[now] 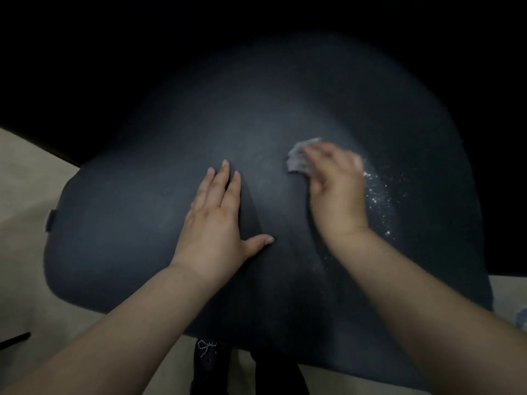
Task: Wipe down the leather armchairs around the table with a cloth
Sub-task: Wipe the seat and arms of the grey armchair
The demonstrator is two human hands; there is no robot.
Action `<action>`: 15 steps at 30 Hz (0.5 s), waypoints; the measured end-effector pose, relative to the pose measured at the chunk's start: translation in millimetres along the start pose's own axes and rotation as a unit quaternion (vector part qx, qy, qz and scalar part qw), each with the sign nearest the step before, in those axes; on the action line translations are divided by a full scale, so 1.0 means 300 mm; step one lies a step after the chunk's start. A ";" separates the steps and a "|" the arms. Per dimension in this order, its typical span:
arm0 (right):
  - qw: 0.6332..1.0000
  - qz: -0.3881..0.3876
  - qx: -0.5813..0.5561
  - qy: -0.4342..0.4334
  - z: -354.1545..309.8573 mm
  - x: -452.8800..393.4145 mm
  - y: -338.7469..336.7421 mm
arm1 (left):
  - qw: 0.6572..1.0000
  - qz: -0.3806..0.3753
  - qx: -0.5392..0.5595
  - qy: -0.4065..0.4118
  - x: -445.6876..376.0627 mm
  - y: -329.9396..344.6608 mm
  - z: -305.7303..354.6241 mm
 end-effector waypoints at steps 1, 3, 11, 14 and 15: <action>0.998 0.029 -0.004 0.051 0.043 -0.013 -0.031 | 1.000 -0.001 0.000 0.003 -0.008 0.000 0.005; 0.994 0.066 0.010 0.091 0.098 0.044 -0.080 | 1.000 -0.004 0.005 0.007 -0.024 -0.001 0.015; 1.000 -0.006 0.007 0.004 0.065 0.035 -0.063 | 0.999 -0.031 0.003 0.043 -0.081 0.013 0.092; 0.992 0.056 0.007 0.109 0.165 -0.011 -0.129 | 0.998 -0.043 0.002 0.046 -0.116 0.012 0.112; 0.990 0.064 0.010 0.121 0.182 0.021 -0.143 | 0.998 -0.047 0.002 0.045 -0.127 0.011 0.118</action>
Point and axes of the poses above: each hand's wrist, its own x-axis away from the middle knuckle, its own y-axis out of the palm, z = x × y, the point moved 3 cm from there along -x, towards the middle knuckle, and after that the axes turned 11 degrees about y, right-handed, at the moved point
